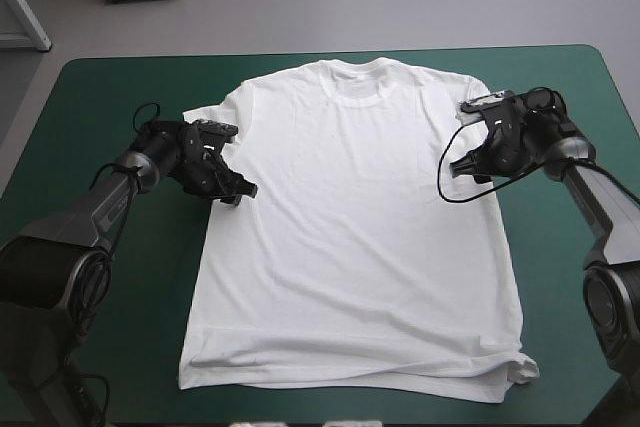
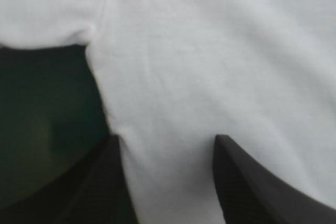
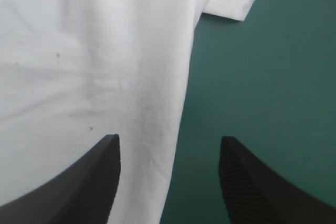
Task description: Fold the cloth
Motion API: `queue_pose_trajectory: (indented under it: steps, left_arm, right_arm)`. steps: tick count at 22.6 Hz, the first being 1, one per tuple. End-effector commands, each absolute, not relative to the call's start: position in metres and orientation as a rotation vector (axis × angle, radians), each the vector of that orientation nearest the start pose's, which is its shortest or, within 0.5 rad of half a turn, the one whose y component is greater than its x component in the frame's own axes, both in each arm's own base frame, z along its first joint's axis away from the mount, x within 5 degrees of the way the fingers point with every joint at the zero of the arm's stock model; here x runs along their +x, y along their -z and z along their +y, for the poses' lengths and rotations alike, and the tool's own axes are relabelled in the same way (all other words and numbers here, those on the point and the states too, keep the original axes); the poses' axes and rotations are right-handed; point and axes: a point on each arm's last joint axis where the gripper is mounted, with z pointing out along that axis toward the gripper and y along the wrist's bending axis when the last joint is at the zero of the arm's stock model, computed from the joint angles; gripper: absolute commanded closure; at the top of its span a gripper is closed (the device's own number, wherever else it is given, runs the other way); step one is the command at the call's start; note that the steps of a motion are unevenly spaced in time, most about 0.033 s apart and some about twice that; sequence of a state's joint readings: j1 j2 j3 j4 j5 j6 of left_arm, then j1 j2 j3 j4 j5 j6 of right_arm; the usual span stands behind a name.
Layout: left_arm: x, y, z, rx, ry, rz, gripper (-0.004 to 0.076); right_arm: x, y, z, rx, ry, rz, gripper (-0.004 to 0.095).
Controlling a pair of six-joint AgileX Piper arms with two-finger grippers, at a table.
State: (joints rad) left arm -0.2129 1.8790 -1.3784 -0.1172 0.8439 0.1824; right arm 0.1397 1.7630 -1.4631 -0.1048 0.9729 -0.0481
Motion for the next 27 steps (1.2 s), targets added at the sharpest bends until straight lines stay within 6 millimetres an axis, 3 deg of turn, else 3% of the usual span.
queue_pose_trajectory:
  steps: [1,5,7,8,9,10,11,17,22,24,27]
  left_arm:
    - [0.383,-0.232,-0.093,0.443,0.159,2.720,0.0333]
    - [0.384,-0.225,-0.095,0.448,0.161,2.749,0.0340]
    - [0.383,-0.222,-0.095,0.446,0.165,2.774,0.0410]
    - [0.383,-0.221,-0.095,0.448,0.165,2.781,0.0517]
    - [0.383,-0.221,-0.095,0.450,0.165,2.780,0.0566]
    - [0.383,-0.221,-0.095,0.462,0.161,2.776,0.0692]
    - [0.383,-0.221,-0.094,0.474,0.156,2.774,0.0732]
    - [0.382,-0.221,-0.094,0.502,0.143,2.779,0.0733]
    - [0.384,-0.223,-0.094,0.504,0.143,2.771,0.0733]
    - [0.384,-0.224,-0.094,0.503,0.145,2.766,0.0733]
    - [0.385,-0.225,-0.094,0.501,0.145,2.759,0.0733]
  right_arm:
    - [0.374,-0.305,0.032,-0.250,0.109,2.627,0.0368]
    - [0.374,-0.305,0.021,-0.183,0.054,2.635,0.0368]
    - [0.376,-0.305,0.022,-0.194,0.025,2.619,0.0368]
    - [0.378,-0.303,0.023,-0.216,0.015,2.612,0.0368]
    - [0.379,-0.302,0.024,-0.212,0.005,2.616,0.0368]
    - [0.383,-0.293,0.025,-0.219,-0.007,2.638,0.0368]
    - [0.384,-0.289,0.025,-0.221,-0.010,2.647,0.0368]
    - [0.401,-0.254,0.026,-0.221,-0.019,2.706,0.0368]
    - [0.409,-0.247,0.029,-0.213,-0.050,2.705,0.0372]
    - [0.411,-0.243,0.030,-0.200,-0.078,2.723,0.0412]
    - [0.413,-0.234,0.033,-0.201,-0.123,2.760,0.0556]
